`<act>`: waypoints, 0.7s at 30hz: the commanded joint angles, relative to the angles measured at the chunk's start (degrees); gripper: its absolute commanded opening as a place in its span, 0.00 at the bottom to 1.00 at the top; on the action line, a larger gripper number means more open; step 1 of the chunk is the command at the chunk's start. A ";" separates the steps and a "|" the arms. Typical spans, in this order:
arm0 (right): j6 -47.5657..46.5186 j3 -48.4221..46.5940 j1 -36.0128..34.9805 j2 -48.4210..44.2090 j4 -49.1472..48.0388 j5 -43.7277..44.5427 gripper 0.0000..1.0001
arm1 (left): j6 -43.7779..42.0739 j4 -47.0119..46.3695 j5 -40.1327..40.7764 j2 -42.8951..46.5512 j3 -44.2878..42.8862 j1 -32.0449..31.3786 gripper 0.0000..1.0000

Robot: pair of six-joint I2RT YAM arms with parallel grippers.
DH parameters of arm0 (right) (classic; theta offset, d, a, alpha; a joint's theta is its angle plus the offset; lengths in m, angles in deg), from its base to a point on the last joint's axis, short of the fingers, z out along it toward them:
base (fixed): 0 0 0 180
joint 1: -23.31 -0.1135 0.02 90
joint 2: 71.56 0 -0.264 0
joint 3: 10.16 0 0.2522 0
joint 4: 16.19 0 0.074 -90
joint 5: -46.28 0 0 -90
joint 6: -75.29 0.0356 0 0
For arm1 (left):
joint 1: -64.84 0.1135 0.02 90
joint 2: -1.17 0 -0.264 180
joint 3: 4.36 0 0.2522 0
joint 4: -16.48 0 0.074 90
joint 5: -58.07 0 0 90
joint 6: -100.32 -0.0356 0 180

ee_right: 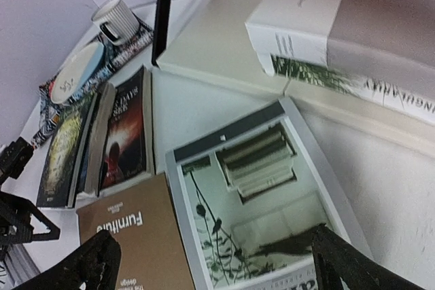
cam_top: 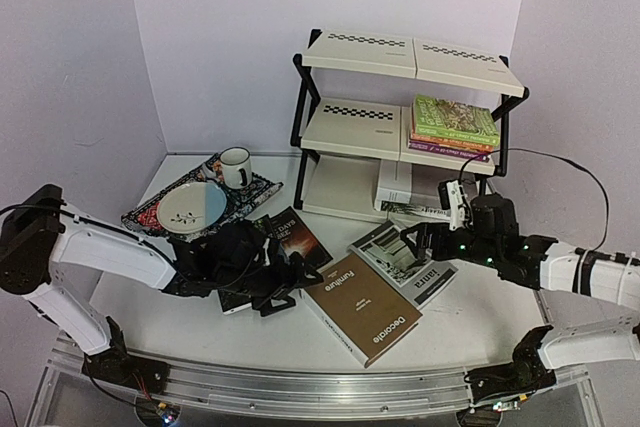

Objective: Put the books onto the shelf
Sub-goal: Pick up the book at the center of the board.

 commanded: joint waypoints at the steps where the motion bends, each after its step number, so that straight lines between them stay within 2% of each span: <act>1: 6.88 -5.50 -0.26 -1.20 24.13 -4.88 0.98 | -2.88 -3.00 -1.16 -2.11 -3.43 0.91 0.92; 4: 10.50 -7.32 -0.33 -1.29 30.06 -8.48 0.98 | -6.86 -2.91 -2.92 -2.09 -3.76 3.68 0.87; 8: 16.31 -7.74 -1.45 -1.99 34.15 -10.65 0.93 | -13.07 -1.77 -7.14 -2.65 -5.64 7.54 0.78; 13: 24.84 -6.48 -6.26 -1.95 34.83 -8.22 0.88 | -23.88 13.55 -5.92 -5.32 -16.80 8.39 0.69; 17: 31.36 -5.33 -10.12 -1.03 34.17 -5.36 0.84 | -31.25 20.18 -4.18 -7.28 -23.37 8.61 0.65; 21: 36.28 -2.88 -10.99 -2.44 33.97 -2.88 0.80 | -37.30 25.27 -5.41 -12.82 -29.52 9.41 0.65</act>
